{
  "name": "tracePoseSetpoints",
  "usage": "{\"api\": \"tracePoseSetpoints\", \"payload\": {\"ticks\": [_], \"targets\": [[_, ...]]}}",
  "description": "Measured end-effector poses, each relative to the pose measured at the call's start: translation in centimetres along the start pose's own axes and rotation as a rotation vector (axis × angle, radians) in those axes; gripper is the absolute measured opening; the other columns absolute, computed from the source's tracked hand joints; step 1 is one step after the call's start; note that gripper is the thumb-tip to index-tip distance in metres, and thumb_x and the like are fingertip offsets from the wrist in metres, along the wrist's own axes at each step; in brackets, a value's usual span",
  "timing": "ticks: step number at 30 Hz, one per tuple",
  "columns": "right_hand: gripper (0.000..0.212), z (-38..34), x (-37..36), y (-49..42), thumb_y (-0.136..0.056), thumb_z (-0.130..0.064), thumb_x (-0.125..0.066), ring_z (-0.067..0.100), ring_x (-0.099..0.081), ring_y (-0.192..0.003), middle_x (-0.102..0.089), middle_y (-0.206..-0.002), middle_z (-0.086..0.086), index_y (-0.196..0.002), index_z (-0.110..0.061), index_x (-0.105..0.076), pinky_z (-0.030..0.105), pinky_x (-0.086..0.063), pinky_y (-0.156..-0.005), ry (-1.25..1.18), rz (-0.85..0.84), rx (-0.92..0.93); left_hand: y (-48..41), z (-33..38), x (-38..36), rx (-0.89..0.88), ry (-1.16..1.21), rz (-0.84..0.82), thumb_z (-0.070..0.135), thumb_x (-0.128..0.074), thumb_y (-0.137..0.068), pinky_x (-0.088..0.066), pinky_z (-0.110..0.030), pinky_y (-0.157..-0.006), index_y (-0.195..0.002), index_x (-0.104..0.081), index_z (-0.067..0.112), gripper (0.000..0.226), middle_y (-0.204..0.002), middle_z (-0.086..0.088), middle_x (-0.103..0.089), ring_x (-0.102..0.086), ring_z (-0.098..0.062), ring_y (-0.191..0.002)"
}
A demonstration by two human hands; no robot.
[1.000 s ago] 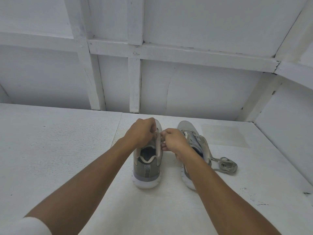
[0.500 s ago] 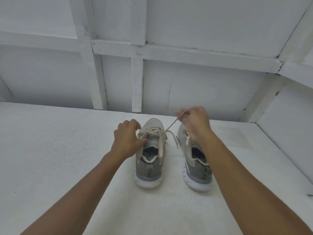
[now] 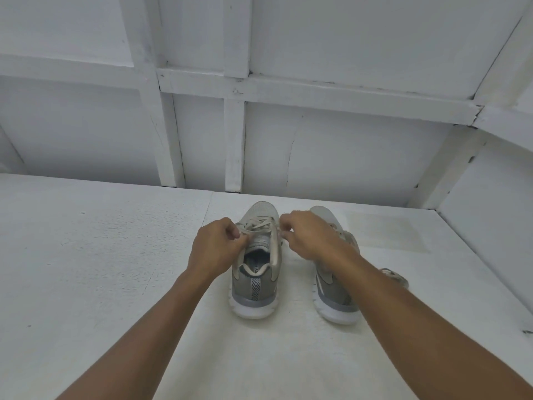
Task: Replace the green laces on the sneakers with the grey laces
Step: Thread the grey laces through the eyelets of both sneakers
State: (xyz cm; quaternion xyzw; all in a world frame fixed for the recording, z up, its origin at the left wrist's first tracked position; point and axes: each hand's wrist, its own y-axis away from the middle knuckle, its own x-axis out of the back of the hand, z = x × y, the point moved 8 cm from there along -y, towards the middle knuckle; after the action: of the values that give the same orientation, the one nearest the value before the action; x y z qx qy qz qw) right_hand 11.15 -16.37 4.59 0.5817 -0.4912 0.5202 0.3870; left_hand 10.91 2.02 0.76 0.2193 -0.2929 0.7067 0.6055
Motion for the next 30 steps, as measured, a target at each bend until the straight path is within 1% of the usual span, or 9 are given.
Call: {"api": "tracePoseSetpoints", "payload": {"ticks": [4, 7, 10, 13, 16, 20, 22, 25, 30], "targets": [[0.011, 1.3, 3.0, 0.6, -0.091, -0.018, -0.049, 0.02, -0.055, -0.084, -0.059, -0.092, -0.001, -0.09, -0.013, -0.059, 0.033, -0.046, -0.068, -0.008, 0.098, -0.072, -0.3, 0.1, -0.1, -0.022, -0.033, -0.01, 0.041, -0.075, -0.079, -0.04, -0.026, -0.062, -0.082, -0.056, 0.022, 0.027, -0.084, 0.008, -0.059, -0.056, -0.012, -0.08], [0.008, 2.8, 4.1, 0.8, -0.085, -0.021, -0.056, 0.018, -0.056, -0.077, -0.058, -0.087, -0.003, -0.084, -0.013, -0.059, 0.032, -0.046, -0.065, -0.135, 0.079, -0.158, -0.7, 1.0, -0.5, -0.068, -0.038, -0.057, 0.034, -0.075, -0.079, -0.044, -0.027, -0.076, -0.101, -0.056, 0.022, 0.032, -0.103, 0.005, -0.059, -0.055, -0.014, -0.096], [0.011, 3.7, 4.3, 1.2, -0.082, -0.023, -0.06, 0.02, -0.058, -0.075, -0.061, -0.085, -0.001, -0.083, -0.011, -0.062, 0.033, -0.05, -0.068, -0.259, 0.044, -0.218, -1.5, 2.5, -1.1, -0.125, -0.062, -0.146, 0.033, -0.07, -0.083, -0.046, -0.037, -0.095, -0.124, -0.055, 0.02, 0.045, -0.125, 0.001, -0.056, -0.051, -0.018, -0.113], [0.011, 4.0, 4.4, 1.6, -0.083, -0.021, -0.06, 0.019, -0.057, -0.074, -0.062, -0.086, -0.001, -0.083, -0.011, -0.062, 0.032, -0.05, -0.068, -0.289, 0.029, -0.233, -2.6, 5.2, -2.1, -0.207, -0.114, -0.246, 0.034, -0.054, -0.095, -0.04, -0.045, -0.106, -0.134, -0.052, 0.021, 0.041, -0.134, 0.003, -0.057, -0.051, -0.021, -0.122], [0.012, 3.9, 4.6, 1.8, -0.083, -0.022, -0.061, 0.018, -0.056, -0.073, -0.062, -0.085, 0.001, -0.083, -0.01, -0.062, 0.029, -0.048, -0.064, -0.303, 0.03, -0.235, -3.4, 7.5, -4.5, -0.278, -0.253, -0.429, 0.031, -0.039, -0.102, -0.038, -0.044, -0.108, -0.139, -0.047, 0.024, 0.038, -0.137, 0.002, -0.057, -0.05, -0.024, -0.124], [0.014, 4.4, 4.8, 2.1, -0.083, -0.023, -0.06, 0.019, -0.055, -0.07, -0.062, -0.084, 0.002, -0.08, -0.009, -0.061, 0.028, -0.043, -0.06, -0.32, 0.044, -0.26, -3.7, 9.0, -6.9, -0.329, -0.456, -0.627, 0.031, -0.04, -0.102, -0.038, -0.034, -0.103, -0.137, -0.05, 0.02, 0.038, -0.139, -0.002, -0.054, -0.048, -0.024, -0.125], [0.014, 5.0, 5.0, 2.3, -0.083, -0.024, -0.061, 0.016, -0.05, -0.063, -0.059, -0.079, 0.001, -0.076, -0.011, -0.059, 0.026, -0.04, -0.055, -0.32, 0.039, -0.281, -3.9, 9.2, -7.1, -0.333, -0.511, -0.656, 0.033, -0.042, -0.101, -0.038, -0.032, -0.099, -0.134, -0.054, 0.019, 0.038, -0.137, -0.002, -0.055, -0.049, -0.023, -0.123], [0.013, 5.6, 5.2, 2.3, -0.084, -0.025, -0.061, 0.016, -0.051, -0.063, -0.059, -0.077, 0.001, -0.076, -0.014, -0.06, 0.026, -0.04, -0.055, -0.313, 0.017, -0.301, -4.1, 9.4, -7.0, -0.335, -0.53, -0.656, 0.035, -0.046, -0.099, -0.037, -0.03, -0.097, -0.134, -0.054, 0.02, 0.038, -0.137, 0.0, -0.055, -0.049, -0.022, -0.122], [0.01, 4.4, 4.7, 2.2, -0.085, -0.021, -0.058, 0.017, -0.061, -0.074, -0.066, -0.085, 0.002, -0.082, -0.013, -0.064, 0.028, -0.047, -0.061, -0.413, 0.021, -0.274, -4.6, 9.5, -6.7, -0.263, -0.338, -0.669, 0.024, -0.063, -0.09, -0.043, -0.029, -0.092, -0.134, -0.051, 0.022, 0.046, -0.124, 0.001, -0.062, -0.055, -0.02, -0.11]]}}
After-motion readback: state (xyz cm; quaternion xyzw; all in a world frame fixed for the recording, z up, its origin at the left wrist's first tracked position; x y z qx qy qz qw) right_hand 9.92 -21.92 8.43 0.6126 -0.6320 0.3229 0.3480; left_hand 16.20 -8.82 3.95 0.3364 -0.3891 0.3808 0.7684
